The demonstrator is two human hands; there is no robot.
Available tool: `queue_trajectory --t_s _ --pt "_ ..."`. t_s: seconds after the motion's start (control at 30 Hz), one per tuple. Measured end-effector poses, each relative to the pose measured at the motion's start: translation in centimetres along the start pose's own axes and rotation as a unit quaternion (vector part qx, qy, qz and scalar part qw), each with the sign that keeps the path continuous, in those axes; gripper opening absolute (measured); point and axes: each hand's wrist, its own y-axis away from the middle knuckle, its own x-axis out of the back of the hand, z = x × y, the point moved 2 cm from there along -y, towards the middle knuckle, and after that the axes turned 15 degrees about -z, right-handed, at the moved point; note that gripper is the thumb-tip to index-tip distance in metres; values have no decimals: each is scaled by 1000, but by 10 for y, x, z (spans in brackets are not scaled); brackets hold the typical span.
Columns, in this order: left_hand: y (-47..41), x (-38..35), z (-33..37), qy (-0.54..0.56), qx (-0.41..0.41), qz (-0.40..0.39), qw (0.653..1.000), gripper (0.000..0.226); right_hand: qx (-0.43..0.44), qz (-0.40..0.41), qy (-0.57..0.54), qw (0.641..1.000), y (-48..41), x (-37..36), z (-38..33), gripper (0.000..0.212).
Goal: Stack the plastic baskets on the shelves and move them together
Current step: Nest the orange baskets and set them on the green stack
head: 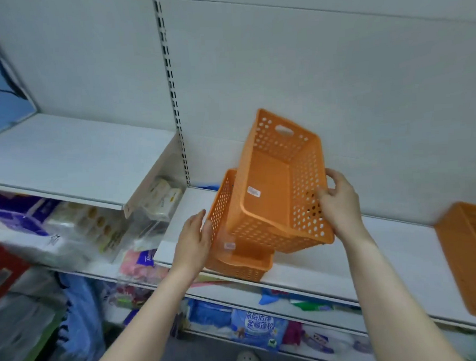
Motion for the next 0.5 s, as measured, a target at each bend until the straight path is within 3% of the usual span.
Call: queue_trajectory --t_s 0.07,0.13,0.2,0.3,0.4,0.5 --pt "-6 8 -5 127 64 -76 987 45 -2 -33 -14 999 -3 -26 -6 47" --pt "-9 15 -6 192 65 -114 973 61 1 -51 16 999 -4 -46 -7 44" --pt "-11 17 -8 205 69 -135 967 79 -8 -57 94 994 -3 -58 -3 38" --pt "-11 16 -2 230 77 -168 955 59 -42 -104 168 979 -2 -73 9 32" --pt "-15 10 1 193 59 -193 960 55 -87 -172 163 968 3 -85 22 45" --pt "-21 4 -2 156 53 -171 971 61 -116 -207 111 965 15 -88 30 61"
